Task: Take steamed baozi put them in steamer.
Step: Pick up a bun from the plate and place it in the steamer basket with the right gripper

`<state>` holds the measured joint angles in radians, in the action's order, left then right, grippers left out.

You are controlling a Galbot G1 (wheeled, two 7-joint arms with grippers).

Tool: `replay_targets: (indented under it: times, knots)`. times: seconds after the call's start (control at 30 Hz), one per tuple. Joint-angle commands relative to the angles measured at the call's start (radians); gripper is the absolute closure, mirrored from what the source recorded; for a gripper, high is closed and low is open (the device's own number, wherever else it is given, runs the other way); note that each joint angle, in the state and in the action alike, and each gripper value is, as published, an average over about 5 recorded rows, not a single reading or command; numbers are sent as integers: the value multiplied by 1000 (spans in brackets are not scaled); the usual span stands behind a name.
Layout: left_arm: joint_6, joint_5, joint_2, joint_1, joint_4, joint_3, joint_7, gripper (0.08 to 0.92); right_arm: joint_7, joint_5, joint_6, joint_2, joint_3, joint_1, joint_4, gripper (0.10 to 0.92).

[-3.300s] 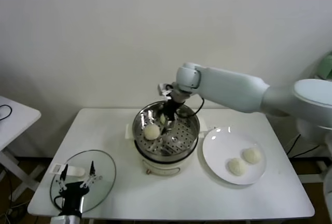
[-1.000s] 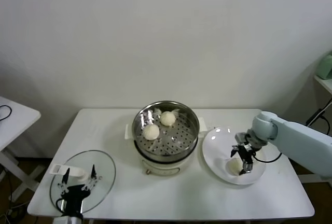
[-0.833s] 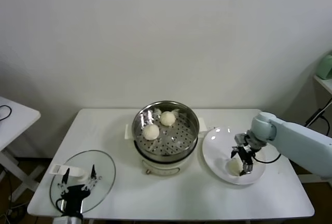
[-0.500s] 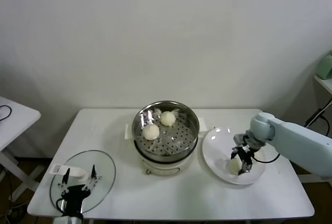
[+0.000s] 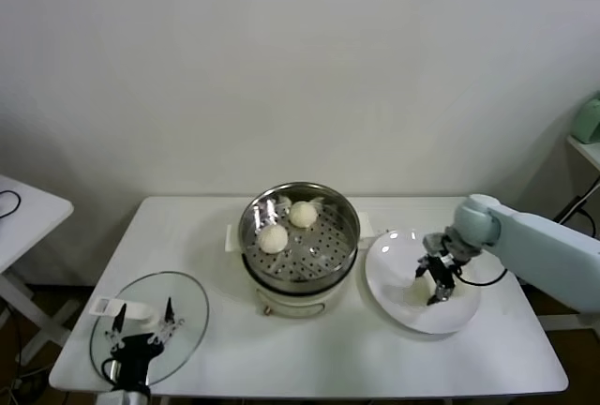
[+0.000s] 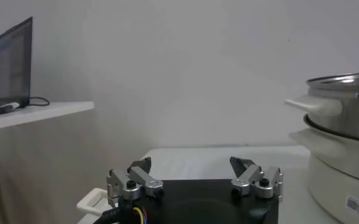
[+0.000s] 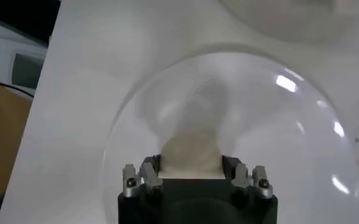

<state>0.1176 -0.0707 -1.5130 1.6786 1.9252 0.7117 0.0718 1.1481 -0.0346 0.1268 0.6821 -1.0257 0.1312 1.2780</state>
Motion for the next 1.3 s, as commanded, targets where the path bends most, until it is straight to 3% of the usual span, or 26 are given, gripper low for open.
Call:
replay_targets:
  times: [0.03,0.23,0.47,0.77,1.1,1.3]
  knots:
    - [-3,4,0,0,4,-3,-1,177,40,42,-194,24,-78,338,49,364]
    - [-5,6,-3,1,15,-7,-5,177,64,307,-438,92,-95,506,115,362]
    - [-2,4,-3,13,21,-5,-7,177,58,441,-553,186,-58,518,209,355]
    - [0,1,2,28,27,-5,-8,177,42,485,-557,342,-51,436,278,355]
    - [-10,4,4,31,28,-3,-9,177,33,464,-568,515,-81,348,213,355]
    - [-19,18,14,29,23,-10,-8,177,24,360,-592,559,-170,364,135,352]
